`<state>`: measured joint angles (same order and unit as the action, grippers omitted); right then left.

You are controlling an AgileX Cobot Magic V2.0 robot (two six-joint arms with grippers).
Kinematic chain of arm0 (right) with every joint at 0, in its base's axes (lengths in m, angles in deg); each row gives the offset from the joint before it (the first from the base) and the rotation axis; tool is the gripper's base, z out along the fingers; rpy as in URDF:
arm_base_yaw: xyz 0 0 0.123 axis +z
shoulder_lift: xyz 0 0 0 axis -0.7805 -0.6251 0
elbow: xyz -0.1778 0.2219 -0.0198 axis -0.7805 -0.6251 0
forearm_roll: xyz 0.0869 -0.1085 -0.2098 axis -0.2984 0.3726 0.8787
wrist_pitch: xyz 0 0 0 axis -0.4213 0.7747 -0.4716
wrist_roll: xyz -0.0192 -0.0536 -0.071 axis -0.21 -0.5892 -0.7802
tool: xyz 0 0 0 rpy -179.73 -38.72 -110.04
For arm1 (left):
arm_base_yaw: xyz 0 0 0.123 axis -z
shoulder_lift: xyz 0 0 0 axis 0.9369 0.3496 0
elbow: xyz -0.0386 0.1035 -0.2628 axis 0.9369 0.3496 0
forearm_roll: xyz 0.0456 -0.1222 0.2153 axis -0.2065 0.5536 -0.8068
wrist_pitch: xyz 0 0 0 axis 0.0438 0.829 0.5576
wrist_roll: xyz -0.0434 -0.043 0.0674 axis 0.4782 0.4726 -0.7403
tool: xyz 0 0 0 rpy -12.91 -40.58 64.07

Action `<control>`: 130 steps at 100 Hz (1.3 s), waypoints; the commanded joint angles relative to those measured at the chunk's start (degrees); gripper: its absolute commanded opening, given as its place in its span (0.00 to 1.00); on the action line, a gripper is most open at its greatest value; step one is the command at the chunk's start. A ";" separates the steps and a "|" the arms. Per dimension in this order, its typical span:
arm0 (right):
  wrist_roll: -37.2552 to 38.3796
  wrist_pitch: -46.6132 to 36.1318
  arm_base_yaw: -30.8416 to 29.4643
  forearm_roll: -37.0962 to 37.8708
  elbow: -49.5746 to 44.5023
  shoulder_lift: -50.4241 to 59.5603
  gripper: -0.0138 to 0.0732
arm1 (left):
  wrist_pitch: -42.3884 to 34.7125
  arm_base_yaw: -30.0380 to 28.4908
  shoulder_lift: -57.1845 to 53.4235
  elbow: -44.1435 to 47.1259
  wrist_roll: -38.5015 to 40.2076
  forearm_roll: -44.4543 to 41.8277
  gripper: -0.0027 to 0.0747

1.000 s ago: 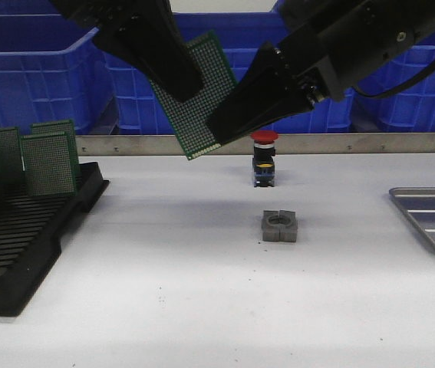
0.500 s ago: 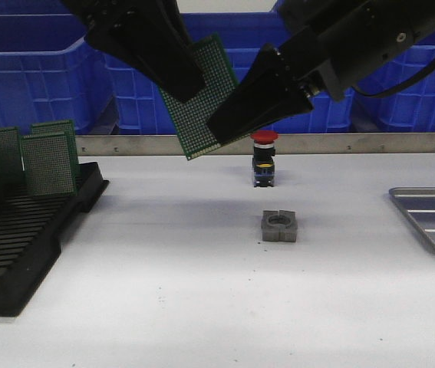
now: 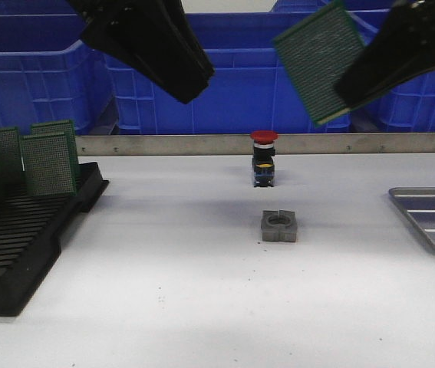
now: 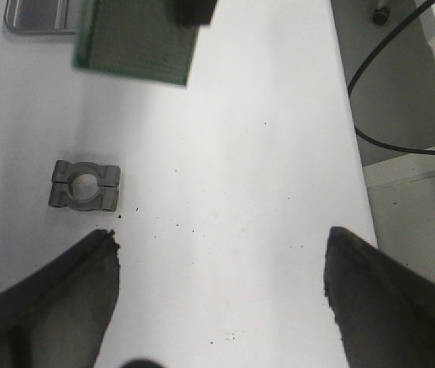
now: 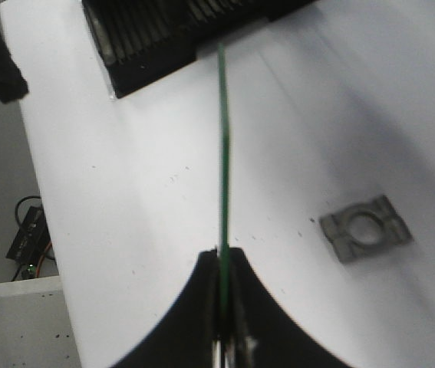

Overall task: Place circuit board on tray
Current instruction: 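Release the left gripper and carry the board toward the silver tray, then lower the board into the silver tray and open the right gripper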

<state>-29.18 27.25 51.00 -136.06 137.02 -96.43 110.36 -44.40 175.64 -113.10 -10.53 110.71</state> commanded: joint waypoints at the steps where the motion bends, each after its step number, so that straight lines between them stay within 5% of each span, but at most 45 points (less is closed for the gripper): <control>1: 1.17 1.65 -5.38 -0.71 1.74 2.57 0.08 | 2.78 0.45 -2.91 -1.65 0.48 3.72 0.71; 40: 26.41 -0.45 -24.74 -0.72 1.67 -9.28 0.08 | 2.78 0.45 -2.91 -1.65 0.48 3.72 0.70; 106: 27.75 -2.03 -25.11 -5.80 1.67 -23.75 0.09 | 2.78 0.45 -2.91 -1.65 0.48 3.72 0.70; 118: 27.75 -2.44 -25.11 -5.80 1.67 -24.21 0.17 | 2.78 0.45 -2.91 -1.65 0.48 3.72 0.70; 130: 27.75 -2.69 -25.11 -5.80 1.67 -24.21 0.37 | 2.78 0.45 -2.91 -1.65 0.48 3.72 0.70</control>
<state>-1.24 22.76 25.97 -139.22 137.21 -123.10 110.36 -44.40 175.64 -113.10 -10.44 110.81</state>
